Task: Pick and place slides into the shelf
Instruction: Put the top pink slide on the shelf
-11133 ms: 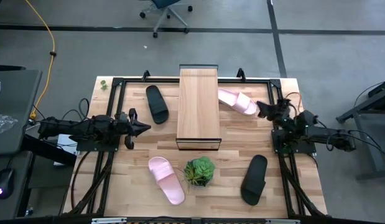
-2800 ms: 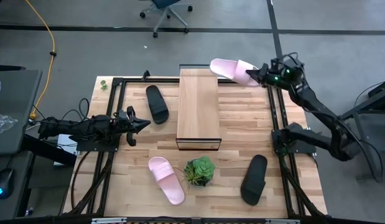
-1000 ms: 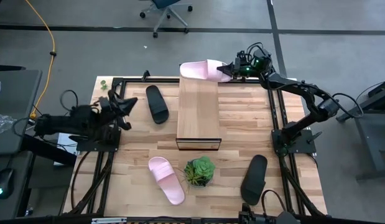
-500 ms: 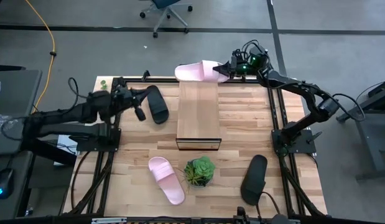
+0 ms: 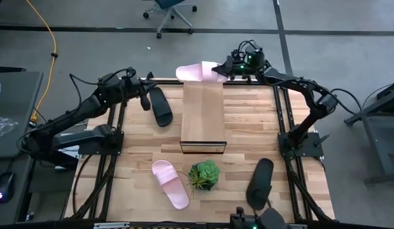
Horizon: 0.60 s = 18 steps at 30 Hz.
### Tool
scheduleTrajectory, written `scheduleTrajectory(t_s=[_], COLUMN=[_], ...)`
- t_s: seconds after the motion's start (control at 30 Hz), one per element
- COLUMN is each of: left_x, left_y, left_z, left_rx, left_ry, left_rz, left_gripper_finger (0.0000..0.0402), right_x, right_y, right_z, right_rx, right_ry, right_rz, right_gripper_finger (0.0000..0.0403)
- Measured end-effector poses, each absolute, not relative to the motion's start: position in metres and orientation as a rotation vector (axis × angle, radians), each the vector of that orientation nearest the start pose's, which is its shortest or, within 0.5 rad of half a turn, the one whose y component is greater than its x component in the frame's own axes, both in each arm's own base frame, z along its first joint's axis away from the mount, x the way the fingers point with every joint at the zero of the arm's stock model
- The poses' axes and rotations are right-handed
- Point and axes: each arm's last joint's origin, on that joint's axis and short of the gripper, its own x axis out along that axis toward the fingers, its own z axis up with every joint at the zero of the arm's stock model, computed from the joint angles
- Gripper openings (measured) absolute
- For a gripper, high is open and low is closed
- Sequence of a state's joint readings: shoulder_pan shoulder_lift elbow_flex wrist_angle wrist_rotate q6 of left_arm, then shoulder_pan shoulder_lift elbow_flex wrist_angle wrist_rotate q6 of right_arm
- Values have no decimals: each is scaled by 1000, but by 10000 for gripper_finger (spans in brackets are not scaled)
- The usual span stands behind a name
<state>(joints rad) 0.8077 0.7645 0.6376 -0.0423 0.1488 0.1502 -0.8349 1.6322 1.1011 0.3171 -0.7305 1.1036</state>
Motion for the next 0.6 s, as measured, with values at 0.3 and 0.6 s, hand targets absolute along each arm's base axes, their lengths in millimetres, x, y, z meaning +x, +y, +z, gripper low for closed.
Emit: scheduleTrajectory(t_s=[0.3, 0.6], left_x=[129, 137], left_y=[135, 143], left_z=[295, 288], left_rx=[40, 24], left_ry=[194, 214], left_rz=[652, 644], left_gripper_finger=[0, 1], right_x=[256, 243], right_y=[-266, -276], right_z=[260, 255], right_rx=[1305, 1342], right_ry=[124, 130], right_rz=[-220, -275], right_gripper_finger=[0, 0])
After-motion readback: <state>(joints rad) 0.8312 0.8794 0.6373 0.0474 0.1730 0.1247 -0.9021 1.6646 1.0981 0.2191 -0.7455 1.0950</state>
